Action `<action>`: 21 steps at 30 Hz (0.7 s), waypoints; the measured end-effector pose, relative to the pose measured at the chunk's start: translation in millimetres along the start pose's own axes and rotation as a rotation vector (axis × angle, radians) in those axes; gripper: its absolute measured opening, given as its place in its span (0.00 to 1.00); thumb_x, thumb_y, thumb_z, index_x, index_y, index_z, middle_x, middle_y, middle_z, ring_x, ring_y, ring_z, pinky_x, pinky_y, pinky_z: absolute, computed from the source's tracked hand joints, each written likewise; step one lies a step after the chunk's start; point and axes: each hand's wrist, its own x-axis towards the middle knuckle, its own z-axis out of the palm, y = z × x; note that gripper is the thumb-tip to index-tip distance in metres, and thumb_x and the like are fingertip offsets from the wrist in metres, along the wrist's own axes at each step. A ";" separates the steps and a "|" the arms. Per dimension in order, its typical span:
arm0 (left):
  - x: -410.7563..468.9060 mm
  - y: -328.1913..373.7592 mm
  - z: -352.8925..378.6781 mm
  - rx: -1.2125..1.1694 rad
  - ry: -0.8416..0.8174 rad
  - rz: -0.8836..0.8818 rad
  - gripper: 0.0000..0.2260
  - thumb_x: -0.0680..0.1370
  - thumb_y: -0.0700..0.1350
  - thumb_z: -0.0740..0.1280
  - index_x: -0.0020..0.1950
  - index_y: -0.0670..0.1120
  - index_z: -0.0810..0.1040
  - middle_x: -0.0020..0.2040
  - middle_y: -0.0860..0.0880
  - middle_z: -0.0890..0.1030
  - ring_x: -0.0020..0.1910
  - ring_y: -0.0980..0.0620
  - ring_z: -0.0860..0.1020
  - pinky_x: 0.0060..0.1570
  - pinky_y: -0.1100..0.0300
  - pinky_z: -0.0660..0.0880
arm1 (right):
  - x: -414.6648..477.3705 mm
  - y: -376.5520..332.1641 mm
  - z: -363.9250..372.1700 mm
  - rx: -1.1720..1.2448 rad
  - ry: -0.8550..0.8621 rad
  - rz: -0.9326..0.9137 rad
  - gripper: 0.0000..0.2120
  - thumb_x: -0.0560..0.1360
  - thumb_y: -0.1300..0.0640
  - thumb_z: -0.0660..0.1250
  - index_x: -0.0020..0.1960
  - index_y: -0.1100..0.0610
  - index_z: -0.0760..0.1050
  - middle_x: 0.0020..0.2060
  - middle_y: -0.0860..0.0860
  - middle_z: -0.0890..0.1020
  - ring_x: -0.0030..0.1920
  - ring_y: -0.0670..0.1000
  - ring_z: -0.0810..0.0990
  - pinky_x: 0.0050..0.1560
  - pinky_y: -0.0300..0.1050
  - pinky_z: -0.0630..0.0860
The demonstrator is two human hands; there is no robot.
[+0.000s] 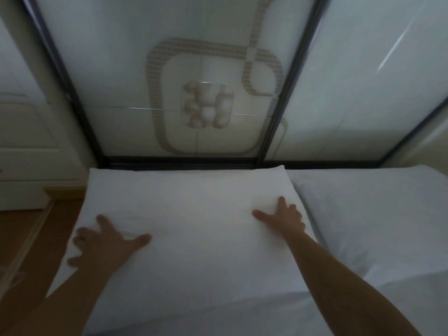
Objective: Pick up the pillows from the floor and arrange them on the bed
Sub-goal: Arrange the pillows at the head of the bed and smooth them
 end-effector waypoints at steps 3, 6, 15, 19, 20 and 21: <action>-11.2 8.1 2.0 0.241 0.120 0.177 0.49 0.66 0.73 0.63 0.76 0.52 0.43 0.78 0.40 0.47 0.74 0.34 0.49 0.68 0.34 0.56 | 3.0 -10.4 11.5 -0.187 0.059 -0.152 0.43 0.67 0.27 0.60 0.74 0.46 0.51 0.75 0.56 0.58 0.71 0.63 0.60 0.66 0.63 0.62; -16.3 34.2 11.4 0.304 0.010 0.458 0.41 0.71 0.71 0.57 0.76 0.57 0.43 0.79 0.45 0.43 0.76 0.38 0.44 0.71 0.36 0.48 | -2.9 -22.6 28.0 -0.314 0.171 -0.477 0.31 0.76 0.34 0.49 0.75 0.46 0.52 0.77 0.52 0.58 0.75 0.58 0.57 0.70 0.62 0.61; -5.1 43.9 45.2 0.358 0.151 0.702 0.21 0.72 0.60 0.66 0.63 0.56 0.74 0.67 0.52 0.75 0.69 0.50 0.68 0.68 0.41 0.55 | -30.9 -78.8 65.9 -0.339 0.193 -0.895 0.22 0.77 0.36 0.51 0.58 0.47 0.75 0.55 0.46 0.77 0.55 0.52 0.72 0.56 0.49 0.66; -17.6 50.8 45.5 0.453 0.246 0.701 0.03 0.72 0.48 0.70 0.43 0.52 0.82 0.47 0.51 0.81 0.50 0.47 0.78 0.63 0.39 0.64 | -23.2 -66.8 61.0 -0.178 0.041 -0.820 0.19 0.74 0.38 0.61 0.60 0.46 0.75 0.56 0.46 0.77 0.58 0.52 0.73 0.57 0.46 0.64; -19.8 52.5 44.9 0.476 0.244 0.677 0.04 0.74 0.48 0.66 0.44 0.52 0.81 0.47 0.52 0.80 0.51 0.48 0.78 0.64 0.40 0.63 | -24.4 -56.9 55.2 -0.176 0.035 -0.792 0.25 0.71 0.34 0.62 0.64 0.45 0.73 0.60 0.45 0.75 0.61 0.51 0.71 0.60 0.46 0.62; -21.8 54.3 43.5 0.490 0.255 0.680 0.07 0.76 0.47 0.63 0.44 0.52 0.81 0.46 0.52 0.80 0.50 0.47 0.78 0.63 0.41 0.63 | -26.2 -45.4 48.4 -0.197 0.043 -0.757 0.32 0.68 0.31 0.62 0.68 0.44 0.69 0.64 0.44 0.73 0.64 0.51 0.68 0.64 0.47 0.60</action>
